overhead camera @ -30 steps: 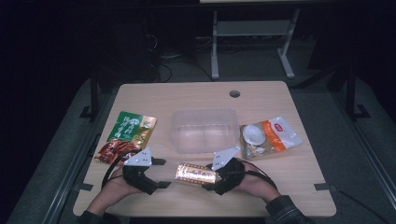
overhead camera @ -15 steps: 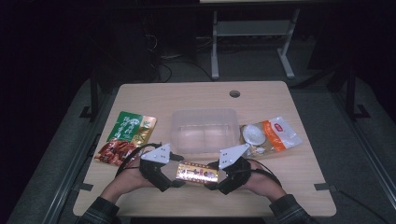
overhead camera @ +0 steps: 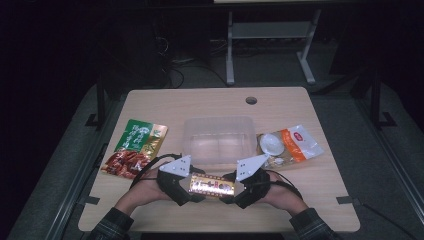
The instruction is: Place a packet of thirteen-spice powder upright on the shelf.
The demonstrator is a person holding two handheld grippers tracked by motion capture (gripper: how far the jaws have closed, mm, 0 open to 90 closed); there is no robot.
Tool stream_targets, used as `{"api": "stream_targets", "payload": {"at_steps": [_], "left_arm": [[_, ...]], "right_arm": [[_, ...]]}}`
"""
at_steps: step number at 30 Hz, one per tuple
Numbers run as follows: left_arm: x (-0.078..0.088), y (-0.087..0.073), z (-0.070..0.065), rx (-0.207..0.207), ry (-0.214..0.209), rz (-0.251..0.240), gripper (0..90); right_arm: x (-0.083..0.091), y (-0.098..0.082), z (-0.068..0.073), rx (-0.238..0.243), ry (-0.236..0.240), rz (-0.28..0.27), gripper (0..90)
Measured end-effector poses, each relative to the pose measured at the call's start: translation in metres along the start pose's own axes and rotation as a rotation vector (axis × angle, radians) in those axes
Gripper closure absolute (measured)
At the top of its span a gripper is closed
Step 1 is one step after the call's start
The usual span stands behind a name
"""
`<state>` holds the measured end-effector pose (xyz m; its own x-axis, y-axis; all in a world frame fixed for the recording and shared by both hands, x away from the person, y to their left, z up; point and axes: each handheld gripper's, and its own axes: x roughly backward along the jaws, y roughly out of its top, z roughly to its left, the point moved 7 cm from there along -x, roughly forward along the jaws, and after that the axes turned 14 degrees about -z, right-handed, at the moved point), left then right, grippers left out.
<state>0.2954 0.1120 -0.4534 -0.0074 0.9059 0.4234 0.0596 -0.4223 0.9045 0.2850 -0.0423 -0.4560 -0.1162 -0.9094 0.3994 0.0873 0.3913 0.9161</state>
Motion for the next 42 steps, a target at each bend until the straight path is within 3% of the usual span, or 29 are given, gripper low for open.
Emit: {"api": "stream_targets", "payload": {"at_steps": [19, 26, 29, 31, 33, 36, 37, 40, 41, 42], "left_arm": [[0.003, -0.002, 0.000, 0.013, -0.051, -0.002, 29.7], [0.003, -0.002, 0.002, 0.034, -0.029, -0.001, 31.3], [0.005, -0.004, 0.005, 0.048, -0.022, -0.002, 31.4], [0.007, -0.005, 0.006, 0.055, -0.015, -0.006, 31.4], [0.008, -0.006, 0.007, 0.060, -0.004, -0.004, 31.5], [0.009, -0.006, 0.008, 0.060, 0.007, -0.006, 31.4], [0.010, -0.005, 0.010, 0.066, 0.013, -0.010, 31.5], [0.009, -0.004, 0.012, 0.066, 0.031, -0.006, 31.5], [0.009, -0.003, 0.014, 0.059, 0.036, 0.000, 31.5], [0.010, -0.003, 0.015, 0.058, 0.039, -0.002, 31.5]], "right_arm": [[-0.003, 0.000, 0.001, 0.018, 0.000, -0.014, 30.0], [-0.003, -0.003, -0.002, -0.008, -0.019, -0.010, 18.3], [0.000, -0.004, -0.005, -0.003, -0.045, -0.014, 15.0], [0.004, -0.006, -0.006, -0.019, -0.065, -0.021, 14.9], [0.012, -0.013, -0.009, -0.043, -0.116, -0.025, 14.7], [0.019, -0.018, -0.009, -0.058, -0.144, -0.021, 14.8], [0.026, -0.024, -0.009, -0.071, -0.176, -0.012, 14.8], [0.032, -0.028, -0.008, -0.103, -0.204, -0.008, 14.8], [0.036, -0.034, -0.009, -0.114, -0.250, 0.002, 14.8], [0.038, -0.038, -0.010, -0.125, -0.267, 0.011, 14.8]]}}
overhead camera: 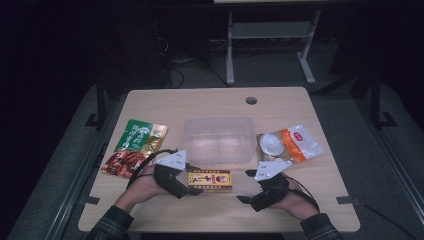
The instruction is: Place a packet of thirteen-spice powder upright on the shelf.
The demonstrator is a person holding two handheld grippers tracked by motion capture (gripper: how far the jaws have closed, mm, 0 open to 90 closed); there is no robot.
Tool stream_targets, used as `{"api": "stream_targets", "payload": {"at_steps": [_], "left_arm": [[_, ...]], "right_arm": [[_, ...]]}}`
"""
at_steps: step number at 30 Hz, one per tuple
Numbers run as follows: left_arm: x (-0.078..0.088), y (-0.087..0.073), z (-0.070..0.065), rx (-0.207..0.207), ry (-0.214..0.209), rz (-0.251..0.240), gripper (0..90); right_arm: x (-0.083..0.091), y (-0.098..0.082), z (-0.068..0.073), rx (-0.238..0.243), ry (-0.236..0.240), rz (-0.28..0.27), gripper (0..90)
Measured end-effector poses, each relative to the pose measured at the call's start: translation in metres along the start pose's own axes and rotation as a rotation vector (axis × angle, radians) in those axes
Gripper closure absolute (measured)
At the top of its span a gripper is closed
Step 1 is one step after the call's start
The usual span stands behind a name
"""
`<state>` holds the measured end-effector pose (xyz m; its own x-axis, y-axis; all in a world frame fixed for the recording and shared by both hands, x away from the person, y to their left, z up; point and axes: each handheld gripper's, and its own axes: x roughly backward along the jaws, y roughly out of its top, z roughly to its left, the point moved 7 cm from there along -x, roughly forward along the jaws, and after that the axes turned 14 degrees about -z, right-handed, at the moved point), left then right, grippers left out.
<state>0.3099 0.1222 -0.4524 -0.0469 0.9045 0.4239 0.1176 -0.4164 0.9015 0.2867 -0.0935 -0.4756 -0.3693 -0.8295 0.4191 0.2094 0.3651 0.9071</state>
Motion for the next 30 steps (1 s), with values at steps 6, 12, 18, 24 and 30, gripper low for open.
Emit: {"api": "stream_targets", "payload": {"at_steps": [6, 12, 18, 24, 30], "left_arm": [[-0.001, 0.008, 0.010, 0.015, 0.021, -0.005, 31.5], [-0.004, 0.015, 0.022, 0.026, 0.038, -0.008, 31.5], [-0.008, 0.028, 0.036, 0.026, 0.058, -0.012, 31.5], [-0.017, 0.040, 0.051, 0.023, 0.061, 0.002, 31.5], [-0.024, 0.053, 0.068, 0.006, 0.063, 0.014, 31.5]], "right_arm": [[0.014, -0.018, -0.005, -0.084, -0.103, 0.032, 14.6], [0.026, -0.029, -0.006, -0.096, -0.161, 0.051, 14.5], [0.038, -0.030, -0.003, -0.103, -0.187, 0.017, 14.4], [0.040, -0.031, 0.000, -0.091, -0.165, 0.017, 14.6], [0.039, -0.031, 0.001, -0.086, -0.161, 0.018, 14.7]]}}
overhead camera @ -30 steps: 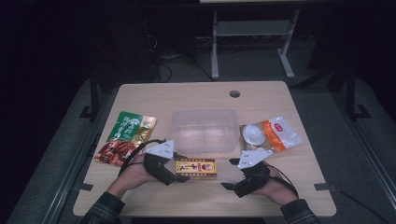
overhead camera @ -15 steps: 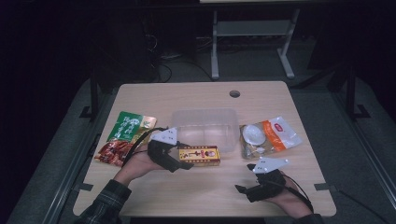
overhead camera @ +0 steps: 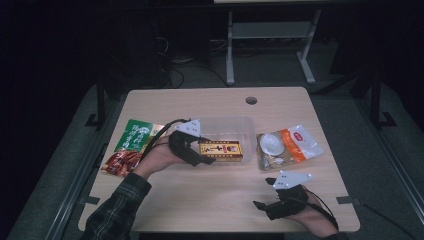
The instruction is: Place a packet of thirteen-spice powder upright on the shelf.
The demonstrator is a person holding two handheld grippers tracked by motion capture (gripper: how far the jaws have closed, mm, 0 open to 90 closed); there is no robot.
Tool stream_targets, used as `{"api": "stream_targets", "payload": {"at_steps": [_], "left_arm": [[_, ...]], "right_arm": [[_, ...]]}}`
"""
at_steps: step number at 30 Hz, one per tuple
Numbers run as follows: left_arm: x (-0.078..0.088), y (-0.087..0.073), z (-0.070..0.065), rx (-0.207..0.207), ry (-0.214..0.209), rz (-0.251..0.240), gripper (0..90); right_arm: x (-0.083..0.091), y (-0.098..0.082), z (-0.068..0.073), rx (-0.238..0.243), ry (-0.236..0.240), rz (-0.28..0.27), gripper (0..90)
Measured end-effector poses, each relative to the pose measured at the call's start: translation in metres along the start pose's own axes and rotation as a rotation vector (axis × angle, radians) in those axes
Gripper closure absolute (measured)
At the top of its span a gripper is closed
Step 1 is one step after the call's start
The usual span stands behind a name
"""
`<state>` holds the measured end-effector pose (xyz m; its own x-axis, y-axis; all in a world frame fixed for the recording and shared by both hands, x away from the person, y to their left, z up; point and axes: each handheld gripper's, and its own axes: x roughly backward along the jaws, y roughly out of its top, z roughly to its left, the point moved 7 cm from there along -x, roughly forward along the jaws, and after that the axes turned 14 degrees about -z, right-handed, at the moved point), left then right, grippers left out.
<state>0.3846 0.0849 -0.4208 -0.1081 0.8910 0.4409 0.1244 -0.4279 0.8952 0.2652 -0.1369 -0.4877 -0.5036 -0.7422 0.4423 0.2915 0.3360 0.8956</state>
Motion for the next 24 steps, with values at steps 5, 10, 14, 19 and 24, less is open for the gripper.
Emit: {"api": "stream_targets", "payload": {"at_steps": [5, 10, 14, 19, 24], "left_arm": [[-0.011, 0.014, 0.016, -0.006, 0.001, 0.014, 31.5], [-0.018, 0.020, 0.028, -0.009, 0.003, 0.027, 31.5], [-0.026, 0.024, 0.038, 0.007, 0.002, 0.037, 31.5], [-0.036, 0.026, 0.049, 0.002, 0.009, 0.068, 31.4], [-0.045, 0.025, 0.058, 0.026, 0.017, 0.091, 31.4]], "right_arm": [[-0.001, 0.000, 0.000, -0.005, 0.004, -0.002, 14.7], [-0.001, 0.000, 0.000, -0.007, 0.006, 0.000, 14.8], [-0.001, 0.000, -0.001, -0.008, 0.006, -0.003, 15.0], [-0.001, 0.001, 0.000, -0.004, 0.010, -0.011, 15.0], [-0.001, 0.001, -0.001, -0.005, 0.010, -0.010, 15.0]]}}
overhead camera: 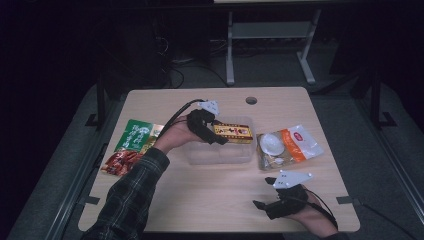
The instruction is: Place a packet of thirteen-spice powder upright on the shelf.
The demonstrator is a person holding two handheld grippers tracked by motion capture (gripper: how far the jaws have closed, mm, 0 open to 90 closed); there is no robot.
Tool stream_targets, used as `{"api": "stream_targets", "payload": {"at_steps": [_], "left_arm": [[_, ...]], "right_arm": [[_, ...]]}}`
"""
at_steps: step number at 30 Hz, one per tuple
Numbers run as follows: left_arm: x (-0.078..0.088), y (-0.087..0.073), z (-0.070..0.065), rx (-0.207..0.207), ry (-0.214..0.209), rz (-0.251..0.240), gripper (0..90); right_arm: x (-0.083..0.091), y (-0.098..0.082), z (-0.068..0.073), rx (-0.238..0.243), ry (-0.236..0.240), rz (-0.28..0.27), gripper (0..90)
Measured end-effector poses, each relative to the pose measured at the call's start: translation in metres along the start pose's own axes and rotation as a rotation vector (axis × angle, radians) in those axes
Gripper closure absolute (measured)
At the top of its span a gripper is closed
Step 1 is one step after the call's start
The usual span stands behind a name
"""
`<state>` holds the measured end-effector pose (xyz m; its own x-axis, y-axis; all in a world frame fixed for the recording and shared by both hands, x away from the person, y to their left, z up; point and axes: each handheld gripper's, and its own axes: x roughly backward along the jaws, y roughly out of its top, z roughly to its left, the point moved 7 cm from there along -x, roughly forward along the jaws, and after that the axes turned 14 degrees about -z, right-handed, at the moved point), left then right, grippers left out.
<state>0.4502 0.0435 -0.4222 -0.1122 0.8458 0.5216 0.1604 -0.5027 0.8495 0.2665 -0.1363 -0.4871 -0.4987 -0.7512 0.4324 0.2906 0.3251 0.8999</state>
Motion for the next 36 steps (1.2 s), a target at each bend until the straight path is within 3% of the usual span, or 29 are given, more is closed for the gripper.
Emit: {"api": "stream_targets", "payload": {"at_steps": [8, 17, 36], "left_arm": [[-0.010, 0.000, 0.008, -0.002, 0.005, 0.032, 31.3], [-0.012, 0.002, 0.010, -0.003, 0.008, 0.031, 31.2], [-0.016, 0.022, 0.011, -0.010, 0.003, -0.024, 31.0]], "right_arm": [[0.001, 0.000, -0.001, 0.003, -0.001, -0.003, 15.0], [0.001, 0.000, 0.000, 0.004, 0.002, -0.001, 15.0], [0.001, 0.000, 0.001, 0.009, 0.013, -0.011, 15.0]]}}
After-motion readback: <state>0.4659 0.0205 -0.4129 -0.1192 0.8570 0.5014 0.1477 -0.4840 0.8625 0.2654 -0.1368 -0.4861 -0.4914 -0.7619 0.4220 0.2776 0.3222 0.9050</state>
